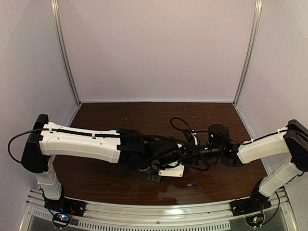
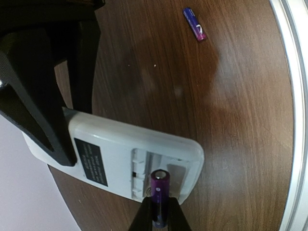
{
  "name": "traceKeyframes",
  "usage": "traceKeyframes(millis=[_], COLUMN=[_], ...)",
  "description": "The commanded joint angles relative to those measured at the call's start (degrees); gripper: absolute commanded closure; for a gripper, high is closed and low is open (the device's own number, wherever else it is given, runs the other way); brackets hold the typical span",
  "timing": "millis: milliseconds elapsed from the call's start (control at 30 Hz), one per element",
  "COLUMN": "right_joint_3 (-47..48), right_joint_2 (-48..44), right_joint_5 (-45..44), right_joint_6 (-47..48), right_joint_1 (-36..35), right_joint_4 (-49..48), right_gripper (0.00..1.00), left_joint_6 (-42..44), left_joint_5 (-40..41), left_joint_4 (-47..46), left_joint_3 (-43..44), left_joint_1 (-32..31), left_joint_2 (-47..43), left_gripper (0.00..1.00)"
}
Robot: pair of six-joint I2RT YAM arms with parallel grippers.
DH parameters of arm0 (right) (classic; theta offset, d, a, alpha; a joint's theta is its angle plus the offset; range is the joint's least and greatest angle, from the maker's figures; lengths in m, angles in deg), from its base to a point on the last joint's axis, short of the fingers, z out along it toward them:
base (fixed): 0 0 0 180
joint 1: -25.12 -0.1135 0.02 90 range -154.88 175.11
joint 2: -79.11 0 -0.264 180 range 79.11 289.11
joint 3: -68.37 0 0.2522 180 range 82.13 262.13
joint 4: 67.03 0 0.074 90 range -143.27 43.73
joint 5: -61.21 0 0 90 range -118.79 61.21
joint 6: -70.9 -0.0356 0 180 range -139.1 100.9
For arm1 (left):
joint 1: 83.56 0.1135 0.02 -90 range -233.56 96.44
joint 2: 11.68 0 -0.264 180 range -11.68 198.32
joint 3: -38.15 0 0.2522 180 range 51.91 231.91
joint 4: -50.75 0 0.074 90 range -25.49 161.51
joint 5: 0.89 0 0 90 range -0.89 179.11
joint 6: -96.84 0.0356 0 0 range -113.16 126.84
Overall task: Load the batteries into the remote control
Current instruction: Place the battery in the battery compartment.
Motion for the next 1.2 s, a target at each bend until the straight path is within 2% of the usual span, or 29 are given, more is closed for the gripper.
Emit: traceKeyframes(millis=[0, 367, 767, 900, 1167], right_joint_3=[-0.4, -1.03, -1.28, -1.97, -3.23], right_joint_2=[-0.12, 2.24, 2.49, 2.94, 4.82], right_joint_5=[-0.26, 0.34, 0.92, 1.06, 1.83], right_joint_6=[-0.63, -2.46, -2.75, -3.2, -5.76], right_joint_1=[-0.44, -0.44, -0.47, -0.5, -0.51], right_joint_4=[-4.37, -9.83, -11.55, -14.37, -19.86], right_gripper=[1.0, 1.0, 1.0, 1.0, 1.0], left_joint_6=[-0.13, 0.43, 0.69, 0.42, 0.03], left_joint_5=[1.16, 1.09, 0.81, 0.79, 4.45], left_joint_4=[2.56, 2.97, 2.95, 2.94, 1.48], left_joint_3=[1.86, 2.36, 2.4, 3.35, 4.29], left_joint_1=[-0.42, -1.16, -1.37, -1.36, -1.35], left_joint_2=[1.13, 1.58, 0.85, 0.04, -1.51], left_gripper=[0.95, 0.83, 0.78, 0.73, 0.64])
